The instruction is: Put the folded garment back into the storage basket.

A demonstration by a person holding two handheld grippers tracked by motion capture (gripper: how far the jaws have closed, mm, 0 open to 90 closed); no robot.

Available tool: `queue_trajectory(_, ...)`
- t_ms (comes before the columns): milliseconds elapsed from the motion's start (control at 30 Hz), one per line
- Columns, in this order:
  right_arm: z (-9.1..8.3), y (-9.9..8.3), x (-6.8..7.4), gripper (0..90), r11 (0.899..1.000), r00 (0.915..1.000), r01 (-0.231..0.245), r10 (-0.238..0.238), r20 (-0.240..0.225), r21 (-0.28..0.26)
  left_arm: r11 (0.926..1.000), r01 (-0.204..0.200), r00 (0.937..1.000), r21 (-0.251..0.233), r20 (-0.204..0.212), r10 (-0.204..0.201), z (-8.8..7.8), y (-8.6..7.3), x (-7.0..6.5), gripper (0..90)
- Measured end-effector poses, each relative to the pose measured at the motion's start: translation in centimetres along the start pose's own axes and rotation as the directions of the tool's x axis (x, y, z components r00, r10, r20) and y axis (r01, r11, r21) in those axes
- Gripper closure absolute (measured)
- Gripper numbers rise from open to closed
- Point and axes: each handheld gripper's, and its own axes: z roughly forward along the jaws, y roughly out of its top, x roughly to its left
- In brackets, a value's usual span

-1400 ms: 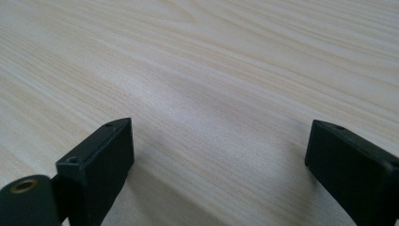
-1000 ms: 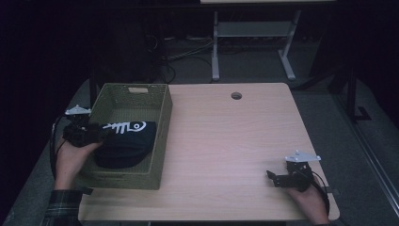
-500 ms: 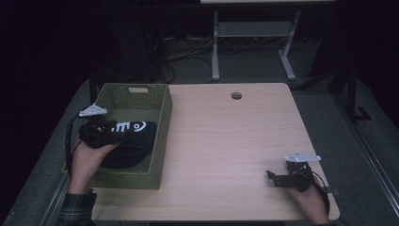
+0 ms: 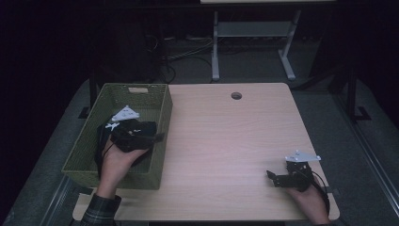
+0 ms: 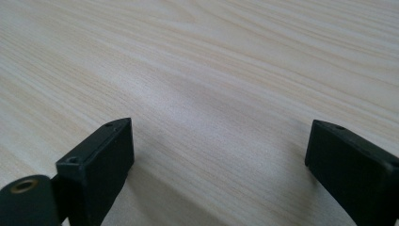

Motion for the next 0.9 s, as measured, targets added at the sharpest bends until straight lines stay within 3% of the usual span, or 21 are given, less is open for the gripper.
queue_trajectory(233, 0.0, 0.0, 0.0, 8.0, 1.0, 1.0, 0.001, -0.001, 0.001, 0.0, 0.9994, -0.035, 0.9973, -0.003, 0.064, 0.036, 2.6, 0.4, -3.0, 17.3)
queue_trajectory(600, 0.0, 0.0, 0.0, 8.0, 1.0, 1.0, -0.002, 0.002, 0.001, 0.001, 0.9946, -0.104, 0.9856, 0.008, 0.135, 0.102, 6.3, -0.3, -7.5, 17.1)
queue_trajectory(900, 0.0, 0.0, 0.0, 8.0, 1.0, 1.0, 0.0, 0.0, 0.002, 0.0, 0.9901, -0.137, 0.9807, 0.032, 0.145, 0.131, 8.8, -2.2, -9.1, 16.5)
